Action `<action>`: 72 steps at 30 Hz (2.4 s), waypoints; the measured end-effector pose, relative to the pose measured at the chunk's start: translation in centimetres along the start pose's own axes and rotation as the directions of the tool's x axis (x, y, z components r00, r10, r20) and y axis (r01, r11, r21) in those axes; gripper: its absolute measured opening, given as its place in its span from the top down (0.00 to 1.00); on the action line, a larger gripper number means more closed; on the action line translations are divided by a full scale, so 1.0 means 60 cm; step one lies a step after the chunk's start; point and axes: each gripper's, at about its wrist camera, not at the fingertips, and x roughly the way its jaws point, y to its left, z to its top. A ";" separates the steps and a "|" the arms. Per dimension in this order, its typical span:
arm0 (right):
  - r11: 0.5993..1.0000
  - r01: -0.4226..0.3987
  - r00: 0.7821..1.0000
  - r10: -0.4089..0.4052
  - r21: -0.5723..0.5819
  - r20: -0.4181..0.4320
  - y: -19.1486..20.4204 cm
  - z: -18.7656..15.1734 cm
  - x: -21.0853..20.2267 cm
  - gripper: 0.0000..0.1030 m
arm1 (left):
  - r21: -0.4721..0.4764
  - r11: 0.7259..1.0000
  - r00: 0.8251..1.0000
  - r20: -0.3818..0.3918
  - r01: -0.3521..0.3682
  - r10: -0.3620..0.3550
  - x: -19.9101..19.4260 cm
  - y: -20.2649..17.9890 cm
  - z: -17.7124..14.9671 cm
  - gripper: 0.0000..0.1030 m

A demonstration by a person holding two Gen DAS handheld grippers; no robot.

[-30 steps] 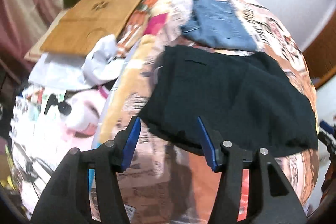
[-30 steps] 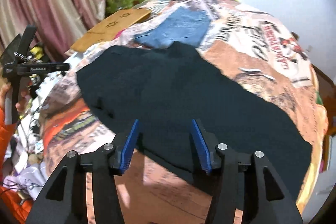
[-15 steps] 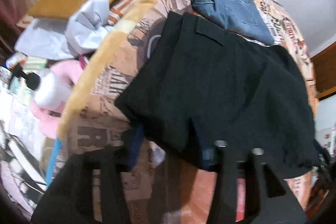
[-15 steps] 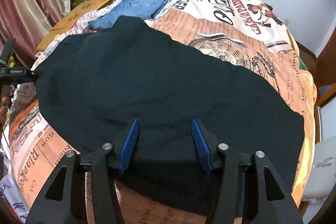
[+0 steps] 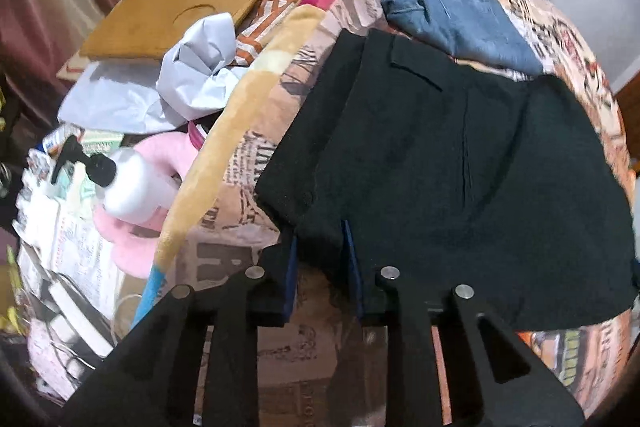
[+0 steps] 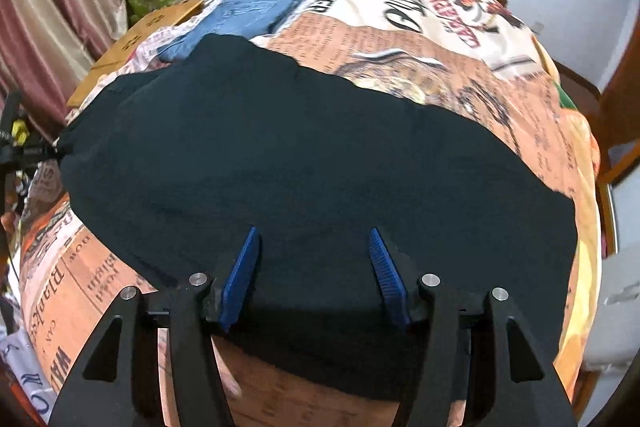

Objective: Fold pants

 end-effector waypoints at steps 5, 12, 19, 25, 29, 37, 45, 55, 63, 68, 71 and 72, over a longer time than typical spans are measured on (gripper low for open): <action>0.996 0.053 0.998 -0.055 0.068 0.036 -0.029 -0.016 -0.037 0.48 | 0.019 0.999 0.999 0.013 -0.042 0.042 -0.030 -0.011 0.001 0.73; 0.952 0.149 0.981 -0.177 0.269 0.083 -0.135 -0.056 -0.103 0.48 | 0.120 0.992 0.993 0.114 -0.028 0.015 -0.094 -0.078 0.014 0.56; 0.861 0.229 0.963 -0.267 0.454 0.021 -0.231 -0.135 -0.132 0.48 | 0.259 0.964 0.990 0.105 0.064 -0.094 -0.100 -0.196 0.019 0.47; 0.810 0.199 0.970 -0.242 0.552 0.005 -0.271 -0.172 -0.120 0.48 | 0.368 0.922 0.991 0.012 0.123 -0.137 -0.062 -0.294 0.000 0.45; 0.802 0.183 0.974 -0.227 0.569 0.007 -0.285 -0.170 -0.098 0.48 | 0.422 0.905 0.996 0.035 0.060 -0.082 -0.045 -0.329 -0.027 0.38; 0.807 0.138 0.986 -0.169 0.574 0.002 -0.288 -0.163 -0.053 0.64 | 0.434 0.900 0.994 0.106 -0.029 -0.020 -0.044 -0.335 -0.040 0.32; 0.857 0.202 0.970 -0.241 0.474 0.024 -0.259 -0.148 -0.063 0.84 | 0.404 0.915 0.995 0.097 -0.014 -0.027 -0.038 -0.328 -0.037 0.28; 0.868 0.175 0.939 -0.289 0.465 0.186 -0.249 -0.101 -0.165 0.87 | 0.376 0.926 0.995 0.084 0.014 -0.049 -0.036 -0.320 -0.037 0.25; 0.842 0.177 0.951 -0.280 0.509 0.132 -0.264 -0.130 -0.152 0.87 | 0.364 0.931 0.995 0.071 0.037 -0.067 -0.034 -0.315 -0.035 0.25; 0.828 0.169 0.981 -0.191 0.534 -0.014 -0.274 -0.176 -0.063 0.87 | 0.365 0.930 0.995 0.070 0.035 -0.065 -0.034 -0.314 -0.034 0.22; 0.833 0.202 0.976 -0.217 0.515 -0.031 -0.266 -0.178 -0.061 0.84 | 0.371 0.928 0.996 0.072 0.026 -0.057 -0.034 -0.316 -0.034 0.21; 0.836 0.213 0.974 -0.223 0.506 -0.041 -0.266 -0.175 -0.064 0.83 | 0.379 0.925 0.996 0.070 0.022 -0.053 -0.034 -0.317 -0.033 0.21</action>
